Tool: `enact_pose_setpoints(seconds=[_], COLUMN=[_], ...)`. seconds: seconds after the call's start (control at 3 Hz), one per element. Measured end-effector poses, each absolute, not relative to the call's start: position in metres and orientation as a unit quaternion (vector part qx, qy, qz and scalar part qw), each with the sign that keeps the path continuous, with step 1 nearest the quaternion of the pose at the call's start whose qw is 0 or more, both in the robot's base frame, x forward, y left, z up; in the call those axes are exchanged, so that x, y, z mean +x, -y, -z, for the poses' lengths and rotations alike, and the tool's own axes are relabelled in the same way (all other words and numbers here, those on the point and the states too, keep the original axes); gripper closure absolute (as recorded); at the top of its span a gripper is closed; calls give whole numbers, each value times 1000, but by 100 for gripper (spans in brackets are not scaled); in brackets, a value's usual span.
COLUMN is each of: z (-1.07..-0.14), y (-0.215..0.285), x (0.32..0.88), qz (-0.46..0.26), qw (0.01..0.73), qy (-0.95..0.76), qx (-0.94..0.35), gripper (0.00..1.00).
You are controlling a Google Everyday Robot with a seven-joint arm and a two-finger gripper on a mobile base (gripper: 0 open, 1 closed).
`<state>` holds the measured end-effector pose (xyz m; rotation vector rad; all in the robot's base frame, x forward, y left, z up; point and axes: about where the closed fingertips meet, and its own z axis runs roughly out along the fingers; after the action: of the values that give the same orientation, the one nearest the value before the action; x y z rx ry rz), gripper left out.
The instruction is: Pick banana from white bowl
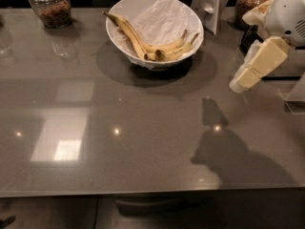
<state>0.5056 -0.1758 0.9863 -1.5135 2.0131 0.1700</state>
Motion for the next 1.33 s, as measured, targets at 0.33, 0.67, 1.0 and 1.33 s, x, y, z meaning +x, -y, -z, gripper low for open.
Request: enact_pose_setpoints(seconds=[0.33, 0.67, 1.0, 1.33], z=[-990, -987, -987, -987], y=[149, 115, 115, 98], x=[548, 594, 594, 610], qz=[-133, -213, -213, -215], qw=[360, 384, 384, 403], qy=[-760, -758, -758, -746], qx=[-524, -482, -482, -485], gripper=[0, 0, 0, 0])
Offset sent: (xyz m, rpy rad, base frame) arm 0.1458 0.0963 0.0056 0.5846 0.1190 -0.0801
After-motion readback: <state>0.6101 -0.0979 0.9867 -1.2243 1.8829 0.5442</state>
